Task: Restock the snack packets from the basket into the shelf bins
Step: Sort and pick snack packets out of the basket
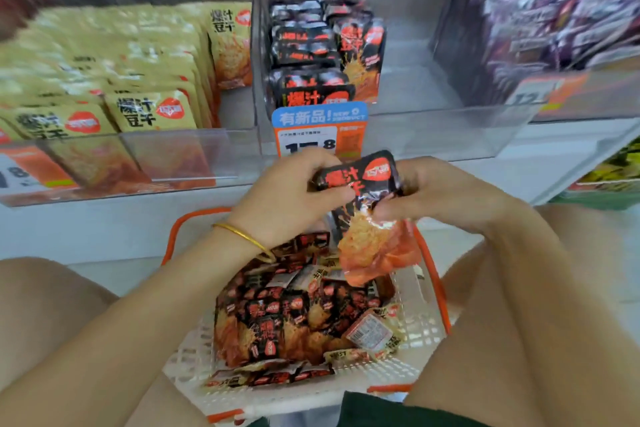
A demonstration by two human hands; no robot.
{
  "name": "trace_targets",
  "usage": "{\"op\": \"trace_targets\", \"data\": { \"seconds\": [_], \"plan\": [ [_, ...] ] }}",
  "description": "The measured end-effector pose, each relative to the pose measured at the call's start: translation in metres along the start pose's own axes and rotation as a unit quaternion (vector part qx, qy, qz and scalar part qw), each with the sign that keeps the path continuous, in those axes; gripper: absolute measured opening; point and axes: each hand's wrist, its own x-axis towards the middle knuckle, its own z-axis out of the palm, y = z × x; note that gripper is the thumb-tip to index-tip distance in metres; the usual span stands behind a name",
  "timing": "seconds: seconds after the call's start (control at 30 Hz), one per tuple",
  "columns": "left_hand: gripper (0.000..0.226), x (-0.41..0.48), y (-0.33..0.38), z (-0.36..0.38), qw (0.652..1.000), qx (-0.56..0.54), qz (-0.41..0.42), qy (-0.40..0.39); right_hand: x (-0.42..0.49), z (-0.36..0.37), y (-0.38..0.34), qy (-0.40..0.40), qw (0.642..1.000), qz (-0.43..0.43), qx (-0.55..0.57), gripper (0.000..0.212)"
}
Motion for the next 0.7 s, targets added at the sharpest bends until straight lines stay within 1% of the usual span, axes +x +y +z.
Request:
{"op": "trace_targets", "data": {
  "seconds": [0.03, 0.07, 0.1, 0.17, 0.2, 0.23, 0.3, 0.33, 0.37, 0.47, 0.53, 0.57, 0.63, 0.7],
  "plan": [
    [0.017, 0.003, 0.014, -0.004, 0.999, -0.04, 0.012, 0.034, -0.01, -0.012, -0.013, 0.034, 0.999, -0.021, 0.01, 0.02],
    [0.019, 0.007, 0.025, -0.009, 0.994, -0.057, 0.028, 0.086, -0.017, -0.023, -0.025, 0.08, 0.996, -0.039, 0.031, 0.013],
    [0.018, 0.012, 0.034, -0.015, 0.987, -0.044, 0.049, 0.147, -0.019, -0.037, -0.034, 0.13, 0.988, -0.058, 0.054, 0.01],
    [0.008, 0.024, 0.047, -0.027, 0.963, 0.023, 0.106, 0.245, -0.011, -0.064, -0.052, 0.231, 0.965, -0.084, 0.096, 0.005],
    [0.004, 0.03, 0.049, -0.033, 0.951, 0.071, 0.129, 0.271, -0.003, -0.076, -0.061, 0.268, 0.953, -0.094, 0.101, 0.004],
    [0.014, 0.037, 0.05, -0.038, 0.937, 0.137, 0.148, 0.284, 0.008, -0.087, -0.068, 0.292, 0.946, -0.102, 0.099, 0.005],
    [0.036, 0.052, 0.044, -0.045, 0.898, 0.307, 0.16, 0.274, 0.036, -0.103, -0.072, 0.316, 0.942, -0.091, 0.07, 0.015],
    [0.048, 0.058, 0.04, -0.046, 0.879, 0.369, 0.151, 0.26, 0.053, -0.107, -0.07, 0.321, 0.943, -0.071, 0.044, 0.021],
    [0.06, 0.063, 0.036, -0.045, 0.871, 0.407, 0.133, 0.24, 0.069, -0.109, -0.066, 0.319, 0.946, -0.045, 0.021, 0.025],
    [0.087, 0.069, 0.026, -0.041, 0.877, 0.441, 0.075, 0.178, 0.111, -0.105, -0.048, 0.29, 0.956, 0.051, -0.01, 0.026],
    [0.095, 0.068, 0.023, -0.039, 0.879, 0.447, 0.047, 0.159, 0.128, -0.106, -0.037, 0.279, 0.951, 0.127, -0.047, 0.038],
    [0.097, 0.067, 0.022, -0.038, 0.879, 0.449, 0.038, 0.155, 0.134, -0.107, -0.033, 0.282, 0.945, 0.153, -0.059, 0.038],
    [0.099, 0.066, 0.022, -0.037, 0.878, 0.45, 0.034, 0.158, 0.144, -0.111, -0.027, 0.293, 0.939, 0.175, -0.045, 0.026],
    [0.099, 0.067, 0.022, -0.036, 0.878, 0.448, 0.038, 0.164, 0.153, -0.114, -0.026, 0.302, 0.938, 0.169, -0.014, 0.025]
  ]
}}
